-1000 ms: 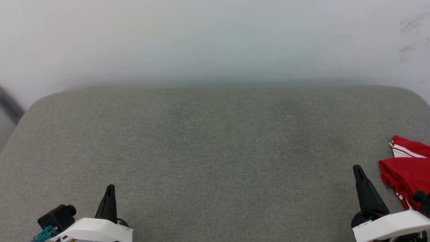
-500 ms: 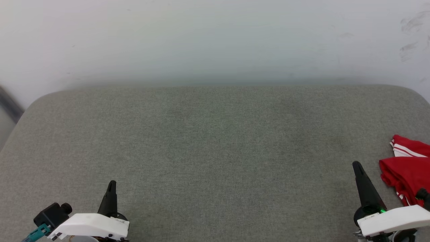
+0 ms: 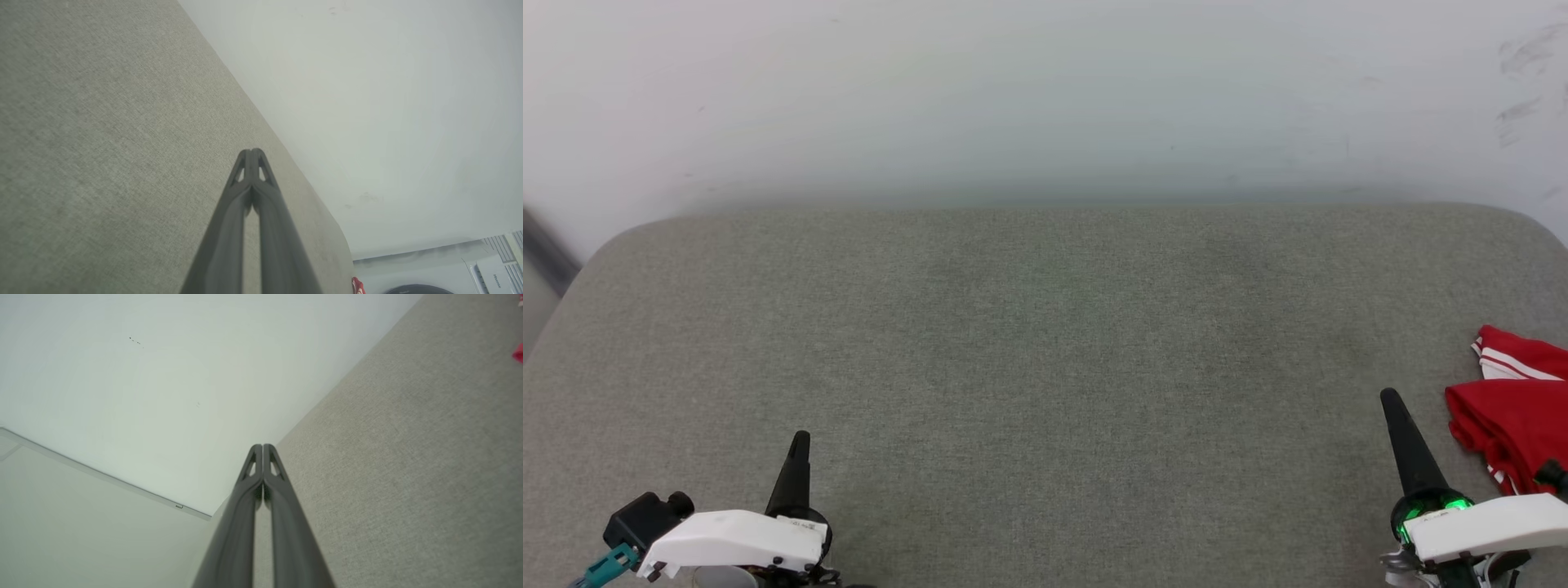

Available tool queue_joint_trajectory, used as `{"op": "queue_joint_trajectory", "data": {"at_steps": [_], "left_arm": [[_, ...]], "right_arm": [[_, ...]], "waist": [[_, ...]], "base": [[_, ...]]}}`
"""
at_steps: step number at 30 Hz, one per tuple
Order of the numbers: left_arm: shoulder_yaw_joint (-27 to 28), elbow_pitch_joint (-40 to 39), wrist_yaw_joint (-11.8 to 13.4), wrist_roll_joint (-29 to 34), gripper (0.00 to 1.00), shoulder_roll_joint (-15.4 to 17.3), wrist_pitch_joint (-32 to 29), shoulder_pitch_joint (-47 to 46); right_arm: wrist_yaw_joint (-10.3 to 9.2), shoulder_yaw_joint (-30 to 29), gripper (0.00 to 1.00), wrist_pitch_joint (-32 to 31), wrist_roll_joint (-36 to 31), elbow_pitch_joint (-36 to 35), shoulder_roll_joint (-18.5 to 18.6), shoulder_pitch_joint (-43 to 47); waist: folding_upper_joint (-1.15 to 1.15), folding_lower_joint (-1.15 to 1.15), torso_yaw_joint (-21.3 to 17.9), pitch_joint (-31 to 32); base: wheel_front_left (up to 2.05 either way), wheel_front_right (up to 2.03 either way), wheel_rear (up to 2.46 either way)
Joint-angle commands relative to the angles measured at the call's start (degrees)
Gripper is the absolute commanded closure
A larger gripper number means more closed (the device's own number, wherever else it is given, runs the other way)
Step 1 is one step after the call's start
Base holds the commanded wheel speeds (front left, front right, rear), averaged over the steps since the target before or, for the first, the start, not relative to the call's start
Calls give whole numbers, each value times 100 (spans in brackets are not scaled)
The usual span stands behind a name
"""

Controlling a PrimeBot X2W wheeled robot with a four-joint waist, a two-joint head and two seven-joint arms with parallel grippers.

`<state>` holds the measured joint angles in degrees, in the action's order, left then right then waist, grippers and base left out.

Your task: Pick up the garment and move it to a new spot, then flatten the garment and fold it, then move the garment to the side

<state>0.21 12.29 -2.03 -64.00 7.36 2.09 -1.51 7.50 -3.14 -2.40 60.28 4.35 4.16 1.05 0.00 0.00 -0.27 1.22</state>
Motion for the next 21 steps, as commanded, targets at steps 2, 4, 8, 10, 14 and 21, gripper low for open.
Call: {"op": "queue_joint_trajectory", "data": {"at_steps": [2, 4, 8, 10, 14, 21], "left_arm": [[76, -29, -63, -224, 100, -12, -72, -170], [112, -16, -99, -382, 100, -39, -120, -193], [155, 1, -132, -584, 100, -76, -185, -212], [175, 8, -156, -685, 100, -94, -210, -223], [218, 22, -190, -874, 100, -128, -273, -256], [293, 46, -256, -1193, 100, -176, -371, -305]], "right_arm": [[0, -18, 100, -17, 280, 34, 44, -198], [0, -25, 100, -33, 469, 88, 44, -226], [0, -34, 100, -50, 711, 161, 43, -285], [0, -39, 100, -58, 827, 196, 43, -304], [-1, -49, 100, -77, 1055, 264, 42, -332], [-1, -65, 100, -108, 1430, 382, 38, -411]], "waist": [[0, 0, 1, -6], [0, 0, 3, -13], [0, 0, 4, -21], [0, 0, 5, -25], [0, 0, 7, -33], [0, 0, 9, -48]], "base": [[0, 0, 0], [0, 0, 0], [0, 0, 0], [0, 0, 0], [0, 0, 0], [0, 0, 0]]}}
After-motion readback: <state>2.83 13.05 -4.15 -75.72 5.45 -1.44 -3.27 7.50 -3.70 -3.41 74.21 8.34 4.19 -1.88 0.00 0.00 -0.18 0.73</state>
